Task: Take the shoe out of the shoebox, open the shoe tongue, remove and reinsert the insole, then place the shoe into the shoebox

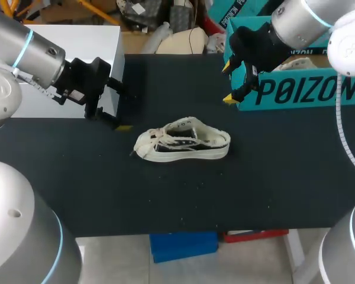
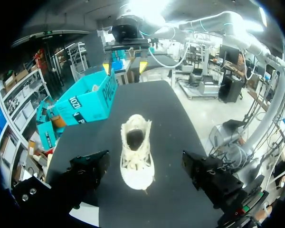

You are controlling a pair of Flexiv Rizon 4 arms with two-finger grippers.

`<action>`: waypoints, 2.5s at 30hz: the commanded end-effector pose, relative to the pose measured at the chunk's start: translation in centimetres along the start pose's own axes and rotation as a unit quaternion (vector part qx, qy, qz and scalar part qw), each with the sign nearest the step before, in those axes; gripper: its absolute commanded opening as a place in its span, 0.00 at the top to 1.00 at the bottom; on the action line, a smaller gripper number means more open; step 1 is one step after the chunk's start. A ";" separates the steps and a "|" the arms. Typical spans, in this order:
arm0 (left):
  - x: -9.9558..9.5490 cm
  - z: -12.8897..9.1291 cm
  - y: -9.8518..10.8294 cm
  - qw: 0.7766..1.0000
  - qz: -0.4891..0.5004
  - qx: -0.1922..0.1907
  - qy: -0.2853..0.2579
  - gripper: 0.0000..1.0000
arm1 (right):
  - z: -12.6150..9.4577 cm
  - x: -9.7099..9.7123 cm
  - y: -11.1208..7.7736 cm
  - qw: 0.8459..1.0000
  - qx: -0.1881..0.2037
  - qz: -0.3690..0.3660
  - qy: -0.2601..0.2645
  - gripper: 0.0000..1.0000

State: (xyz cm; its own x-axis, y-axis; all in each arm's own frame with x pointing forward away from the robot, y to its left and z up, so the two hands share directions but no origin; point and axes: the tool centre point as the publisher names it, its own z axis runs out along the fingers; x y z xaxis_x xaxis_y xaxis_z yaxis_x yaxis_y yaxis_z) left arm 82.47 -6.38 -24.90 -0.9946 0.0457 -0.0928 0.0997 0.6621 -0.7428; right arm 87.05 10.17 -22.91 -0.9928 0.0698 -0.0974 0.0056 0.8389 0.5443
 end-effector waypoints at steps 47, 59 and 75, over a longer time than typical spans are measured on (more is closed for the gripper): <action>0.0 0.1 0.1 1.000 0.001 0.000 -0.001 0.00 | 15.3 3.2 -7.5 0.974 -0.224 0.016 0.019 0.00; 0.0 0.1 0.1 1.000 0.001 0.000 -0.001 0.00 | 17.2 2.8 -8.1 0.973 -0.229 0.025 0.030 0.00; 0.0 0.1 0.1 1.000 0.001 0.000 -0.001 0.00 | 18.5 3.4 -9.2 0.969 -0.242 0.045 0.036 0.00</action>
State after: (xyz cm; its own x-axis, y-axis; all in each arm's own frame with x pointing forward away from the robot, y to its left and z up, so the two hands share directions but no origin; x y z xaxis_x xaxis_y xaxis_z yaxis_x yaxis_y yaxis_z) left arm 82.50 -6.40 -24.89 -0.9947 0.0461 -0.0921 0.0995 0.6624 -0.7425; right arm 85.92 12.55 -43.37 -0.9971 0.0746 0.0179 0.0518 0.4827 0.8743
